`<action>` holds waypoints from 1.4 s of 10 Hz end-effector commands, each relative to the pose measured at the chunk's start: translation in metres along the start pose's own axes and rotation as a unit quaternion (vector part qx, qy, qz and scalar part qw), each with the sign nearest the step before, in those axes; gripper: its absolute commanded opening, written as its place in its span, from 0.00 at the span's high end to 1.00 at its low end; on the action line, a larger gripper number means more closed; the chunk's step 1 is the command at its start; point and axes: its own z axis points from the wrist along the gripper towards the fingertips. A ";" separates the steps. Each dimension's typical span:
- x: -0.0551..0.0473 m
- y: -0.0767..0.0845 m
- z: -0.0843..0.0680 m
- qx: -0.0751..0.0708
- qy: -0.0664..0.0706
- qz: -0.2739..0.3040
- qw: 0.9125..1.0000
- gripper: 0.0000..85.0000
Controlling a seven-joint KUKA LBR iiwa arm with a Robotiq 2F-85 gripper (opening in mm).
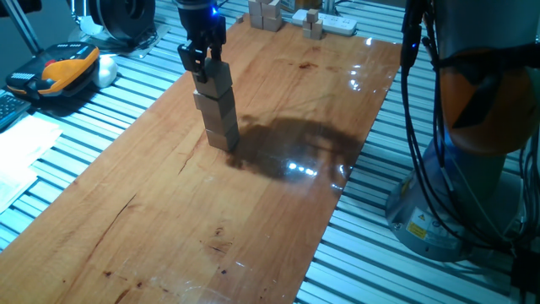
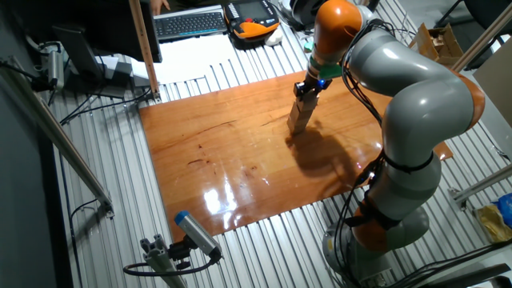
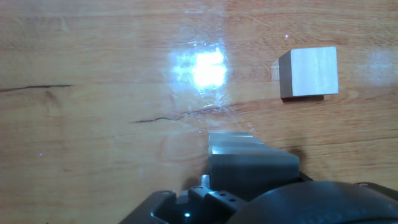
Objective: Stack the blocks in a vertical line of five
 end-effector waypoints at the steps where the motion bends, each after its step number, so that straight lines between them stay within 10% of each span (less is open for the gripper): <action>1: 0.000 0.001 0.000 -0.001 -0.001 0.006 1.000 1.00; 14: -0.001 0.003 0.002 0.005 -0.002 0.012 1.000 1.00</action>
